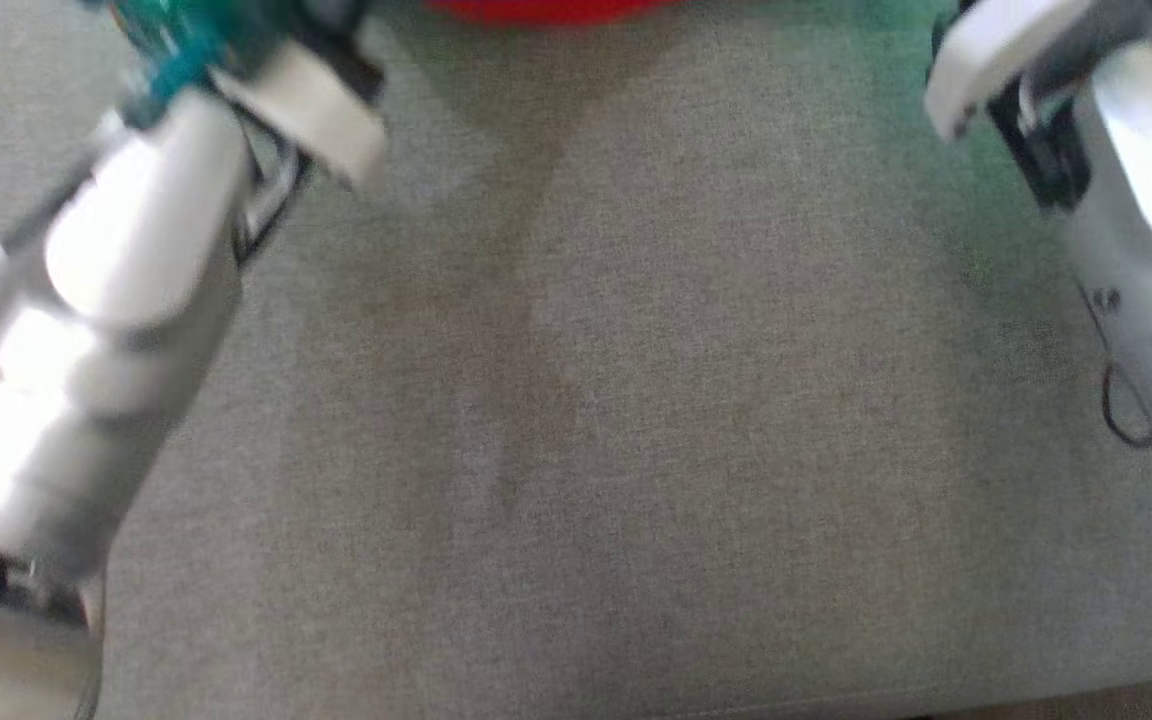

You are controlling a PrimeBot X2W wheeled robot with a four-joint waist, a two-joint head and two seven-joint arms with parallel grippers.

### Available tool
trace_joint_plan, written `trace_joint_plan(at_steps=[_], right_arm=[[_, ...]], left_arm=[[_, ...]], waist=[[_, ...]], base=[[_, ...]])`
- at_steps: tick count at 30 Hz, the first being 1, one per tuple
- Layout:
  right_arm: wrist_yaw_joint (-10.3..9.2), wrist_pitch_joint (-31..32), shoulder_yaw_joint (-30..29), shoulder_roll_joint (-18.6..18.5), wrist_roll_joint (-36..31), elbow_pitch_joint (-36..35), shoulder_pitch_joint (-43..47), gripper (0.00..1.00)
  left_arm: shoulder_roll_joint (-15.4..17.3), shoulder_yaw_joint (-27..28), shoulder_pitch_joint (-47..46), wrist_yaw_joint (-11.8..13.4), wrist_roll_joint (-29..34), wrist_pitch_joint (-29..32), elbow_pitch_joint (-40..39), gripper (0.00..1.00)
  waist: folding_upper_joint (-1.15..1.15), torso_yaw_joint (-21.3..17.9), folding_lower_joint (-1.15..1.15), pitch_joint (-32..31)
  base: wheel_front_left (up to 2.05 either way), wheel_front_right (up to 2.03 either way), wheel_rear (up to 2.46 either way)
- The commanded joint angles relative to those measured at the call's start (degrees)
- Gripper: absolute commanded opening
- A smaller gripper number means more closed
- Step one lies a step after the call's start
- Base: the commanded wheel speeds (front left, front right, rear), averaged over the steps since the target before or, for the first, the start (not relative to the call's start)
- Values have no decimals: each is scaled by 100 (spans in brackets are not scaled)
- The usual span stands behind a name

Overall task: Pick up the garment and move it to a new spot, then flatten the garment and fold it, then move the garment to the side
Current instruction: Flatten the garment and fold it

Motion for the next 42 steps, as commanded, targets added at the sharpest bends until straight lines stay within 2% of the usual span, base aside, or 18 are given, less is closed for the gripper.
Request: trace_joint_plan(at_steps=[1,8,16,24,29,33,39,42], right_arm=[[39,19,78,-68,104,-146,77,0],[39,450,1193,-924,1071,-583,708,0],[39,891,1907,-1862,2077,-1515,1243,0],[39,1220,2387,-2466,2497,-2325,1981,0],[39,1442,2398,-2842,2696,-2865,2528,0],[39,1641,2265,-3138,2791,-3384,3032,0],[39,1868,1673,-3543,2783,-4136,3797,0],[39,1931,1377,-3577,2722,-4291,3965,0]], left_arm=[[328,120,-123,13,-52,-22,-201,0],[753,-602,819,12,-288,-23,-573,0],[878,-729,1612,16,-327,-23,-989,0],[1086,-835,2654,213,-452,-19,-1464,0],[1283,-953,3333,385,-618,140,-2090,0],[1578,-1089,3889,556,-708,405,-2821,0],[1948,-1159,4508,1021,-797,834,-4073,0],[2000,-1117,4522,1132,-799,913,-4331,0]], waist=[[0,51,0,-136],[0,140,0,-680],[0,128,0,-1316],[0,-34,0,-2059],[0,-58,0,-2473],[0,-89,0,-2721],[0,-57,0,-2857],[0,-16,0,-2842]], base=[[0,0,0],[0,0,0],[0,0,0],[0,0,0],[0,0,0],[0,0,0],[0,0,0],[0,0,0]])
